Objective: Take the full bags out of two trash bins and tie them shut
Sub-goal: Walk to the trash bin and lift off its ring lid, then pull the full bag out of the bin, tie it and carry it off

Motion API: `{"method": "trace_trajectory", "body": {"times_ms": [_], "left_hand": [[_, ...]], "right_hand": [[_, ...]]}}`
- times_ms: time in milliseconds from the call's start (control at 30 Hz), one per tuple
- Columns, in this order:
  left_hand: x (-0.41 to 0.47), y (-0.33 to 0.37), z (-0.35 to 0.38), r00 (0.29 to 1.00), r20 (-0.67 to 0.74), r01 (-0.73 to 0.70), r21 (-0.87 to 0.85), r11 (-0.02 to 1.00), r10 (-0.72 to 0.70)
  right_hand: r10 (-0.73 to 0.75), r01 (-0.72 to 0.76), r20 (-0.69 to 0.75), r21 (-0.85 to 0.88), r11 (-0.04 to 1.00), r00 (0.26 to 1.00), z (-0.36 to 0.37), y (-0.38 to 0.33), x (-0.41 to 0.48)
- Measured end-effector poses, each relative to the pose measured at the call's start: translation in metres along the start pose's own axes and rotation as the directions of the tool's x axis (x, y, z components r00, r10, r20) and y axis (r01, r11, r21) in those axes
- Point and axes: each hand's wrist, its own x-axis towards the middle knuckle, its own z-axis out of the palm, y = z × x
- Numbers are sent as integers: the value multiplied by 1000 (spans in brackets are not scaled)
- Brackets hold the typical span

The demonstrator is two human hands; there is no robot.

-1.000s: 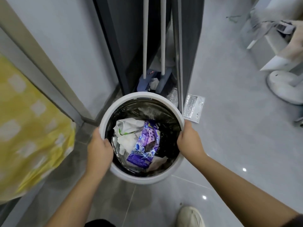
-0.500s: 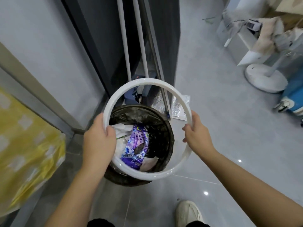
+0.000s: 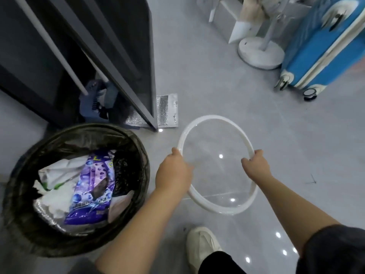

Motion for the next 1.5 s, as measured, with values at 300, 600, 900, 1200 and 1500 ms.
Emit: {"method": "trace_trajectory", "body": {"times_ms": [300, 600, 900, 1200, 1500], "left_hand": [[39, -57, 101, 924, 187, 375, -285, 882, -333], [57, -85, 144, 854, 259, 519, -388, 762, -450], [58, -85, 140, 892, 289, 451, -569, 687, -346], [18, -94, 145, 921, 311, 388, -775, 499, -234], [-71, -112, 99, 822, 319, 377, -926, 30, -472]], "right_hand": [[0, 0, 48, 4, 1000, 999, 59, 36, 25], [-33, 31, 90, 21, 999, 995, 75, 40, 36], [-113, 111, 96, 27, 993, 989, 77, 33, 44], [-133, 119, 229, 77, 990, 964, 87, 18, 10], [-244, -202, 680, 507, 838, 691, 113, -85, -107]]}}
